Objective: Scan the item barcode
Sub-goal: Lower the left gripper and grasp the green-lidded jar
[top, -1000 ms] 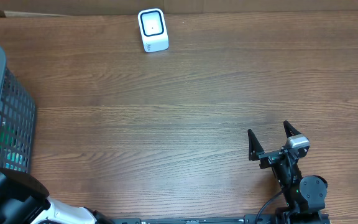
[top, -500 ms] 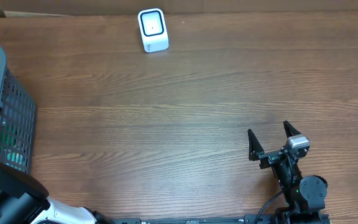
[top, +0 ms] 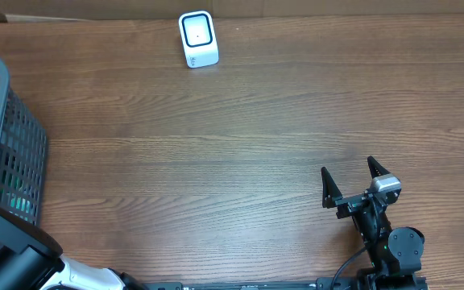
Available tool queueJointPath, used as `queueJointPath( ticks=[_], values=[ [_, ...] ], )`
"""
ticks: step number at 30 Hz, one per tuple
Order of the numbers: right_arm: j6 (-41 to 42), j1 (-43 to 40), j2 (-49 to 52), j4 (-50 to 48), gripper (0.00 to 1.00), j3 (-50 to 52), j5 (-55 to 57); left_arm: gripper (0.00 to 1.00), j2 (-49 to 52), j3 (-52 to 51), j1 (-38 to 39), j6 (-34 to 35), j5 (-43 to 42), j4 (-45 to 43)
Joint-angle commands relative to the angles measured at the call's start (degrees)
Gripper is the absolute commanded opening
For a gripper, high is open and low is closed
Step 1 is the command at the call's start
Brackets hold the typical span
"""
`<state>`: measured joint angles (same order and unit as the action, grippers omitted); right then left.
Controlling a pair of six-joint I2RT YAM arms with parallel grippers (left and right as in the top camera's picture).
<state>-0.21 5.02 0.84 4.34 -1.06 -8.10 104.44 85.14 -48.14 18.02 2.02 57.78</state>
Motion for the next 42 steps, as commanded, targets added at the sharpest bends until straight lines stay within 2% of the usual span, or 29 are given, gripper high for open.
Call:
queueJointPath(
  ticks=[1,7,10,14,24,28,42],
  values=[
    [-0.3,0.4,-0.6,-0.2,1.0,0.6,0.5,1.0,0.3,-1.6,0.3,-1.3,-0.7,-0.3],
    [-0.3,0.4,-0.6,-0.2,1.0,0.6,0.5,1.0,0.4,-4.3,0.5,-1.4,-1.5,-2.4],
    [-0.3,0.4,-0.6,-0.2,1.0,0.6,0.5,0.91,0.4,-5.5,0.5,-1.3,-1.5,-3.1],
    [-0.3,0.4,-0.6,-0.2,1.0,0.6,0.5,0.74,0.5,-5.6,0.5,-1.3,-1.5,-3.5],
    [-0.3,0.4,-0.6,-0.2,1.0,0.6,0.5,0.51,0.4,-4.0,0.5,-1.1,-2.3,-2.7],
    [-0.3,0.4,-0.6,-0.2,1.0,0.6,0.5,0.44,0.4,0.3,0.5,-1.1,-4.7,0.2],
    [-0.3,0.4,-0.6,-0.2,1.0,0.6,0.5,0.39,0.4,28.0,0.5,-1.1,-11.8,17.6]
  ],
)
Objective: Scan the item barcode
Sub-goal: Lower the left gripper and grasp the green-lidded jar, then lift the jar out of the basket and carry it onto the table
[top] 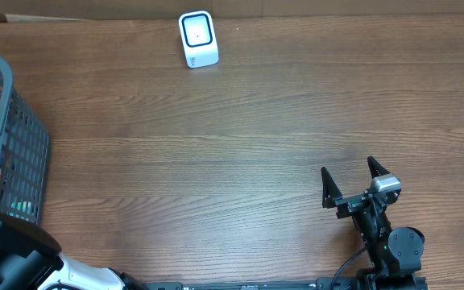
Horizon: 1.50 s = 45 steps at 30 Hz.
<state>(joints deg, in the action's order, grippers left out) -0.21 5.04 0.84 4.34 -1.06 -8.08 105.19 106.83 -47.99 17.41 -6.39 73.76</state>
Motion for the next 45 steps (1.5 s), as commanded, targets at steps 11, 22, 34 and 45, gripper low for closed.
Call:
queueJointPath(
  ticks=[11,22,34,45],
  values=[
    [-0.3,0.4,-0.6,-0.2,1.0,0.6,0.5,0.4,-0.4,32.4,0.6,-2.4,-16.3,14.4],
    [-0.3,0.4,-0.6,-0.2,1.0,0.6,0.5,0.39,-3.5,41.8,12.3,-7.0,-20.0,23.0],
    [-0.3,0.4,-0.6,-0.2,1.0,0.6,0.5,0.4,-3.6,34.6,39.0,-8.0,-8.1,23.0],
    [-0.3,0.4,-0.6,-0.2,1.0,0.6,0.5,0.4,-3.5,13.8,52.0,-4.7,1.5,21.7]
  ],
)
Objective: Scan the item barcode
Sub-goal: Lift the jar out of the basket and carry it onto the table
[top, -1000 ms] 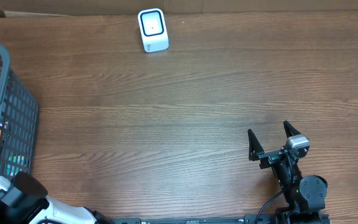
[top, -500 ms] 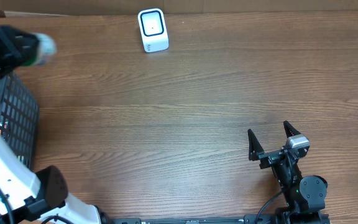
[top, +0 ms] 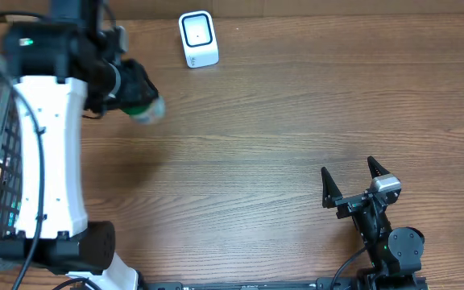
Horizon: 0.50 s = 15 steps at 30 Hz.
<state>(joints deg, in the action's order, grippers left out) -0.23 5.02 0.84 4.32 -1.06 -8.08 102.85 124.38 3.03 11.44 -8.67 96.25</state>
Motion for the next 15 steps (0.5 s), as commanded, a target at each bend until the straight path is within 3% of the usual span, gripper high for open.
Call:
queueJointPath(
  ticks=[1,15],
  values=[
    [-0.3,0.4,-0.6,-0.2,1.0,0.6,0.5,0.4,-1.2,-5.7,1.2,1.4,3.8,-1.2],
    [-0.3,0.4,-0.6,-0.2,1.0,0.6,0.5,0.4,-1.2,-34.4,1.5,3.6,3.8,-18.0]
  ],
)
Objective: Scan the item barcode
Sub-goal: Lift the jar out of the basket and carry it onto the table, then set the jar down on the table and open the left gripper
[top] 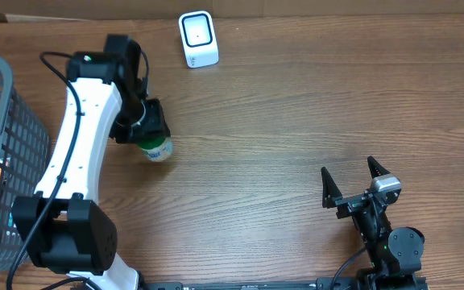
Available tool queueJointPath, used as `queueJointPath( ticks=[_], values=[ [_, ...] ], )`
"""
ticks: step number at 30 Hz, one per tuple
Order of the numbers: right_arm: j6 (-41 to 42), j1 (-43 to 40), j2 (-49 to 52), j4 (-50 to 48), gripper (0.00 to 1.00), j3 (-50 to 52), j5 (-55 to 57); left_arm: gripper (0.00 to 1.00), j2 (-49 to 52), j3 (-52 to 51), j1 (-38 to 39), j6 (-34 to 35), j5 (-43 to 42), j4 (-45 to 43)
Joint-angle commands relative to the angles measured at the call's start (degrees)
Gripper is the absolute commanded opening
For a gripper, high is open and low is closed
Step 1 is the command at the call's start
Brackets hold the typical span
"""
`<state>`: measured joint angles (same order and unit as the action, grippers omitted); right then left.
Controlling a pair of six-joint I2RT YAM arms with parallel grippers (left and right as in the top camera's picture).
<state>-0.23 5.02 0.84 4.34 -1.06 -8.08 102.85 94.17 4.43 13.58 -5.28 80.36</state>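
The item is a small bottle (158, 151) with a green label and a pale end. It hangs over the left half of the table, and my left gripper (151, 138) is shut on it. The white barcode scanner (198, 39) stands at the far edge of the table, up and to the right of the bottle, its window facing up. Near the front right, my right gripper (350, 179) is open with nothing between its fingers. No barcode can be made out on the bottle.
A grey mesh basket (14, 137) stands at the left edge with some items showing inside it. My white left arm (75, 153) stretches from the front left across to the bottle. The wooden table (296, 105) fills the view.
My left gripper with the bottle has moved a little toward the front and right, from beside the scanner's left to further below it. The arm looks lower and smaller. The right arm has not moved.
At the two oldest moments my left arm was down at the front left by the basket, mostly out of view, and the basket shifted slightly. Then the arm stood over the table's left with the bottle in its gripper. Now the bottle hangs lower left of the scanner.
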Motion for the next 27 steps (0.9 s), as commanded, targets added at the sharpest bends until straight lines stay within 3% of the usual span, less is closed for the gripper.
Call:
queueJointPath(
  ticks=[1,10,27],
  values=[
    [-0.3,0.4,-0.6,-0.2,1.0,0.6,0.5,0.4,-1.2,-5.9,0.1,1.5,0.4,-3.6],
    [-0.3,0.4,-0.6,-0.2,1.0,0.6,0.5,0.4,-1.1,-18.1,0.1,1.9,0.4,-14.4],
    [-0.3,0.4,-0.6,-0.2,1.0,0.6,0.5,0.4,-1.0,-26.9,0.1,1.9,1.3,-24.1]
  ],
)
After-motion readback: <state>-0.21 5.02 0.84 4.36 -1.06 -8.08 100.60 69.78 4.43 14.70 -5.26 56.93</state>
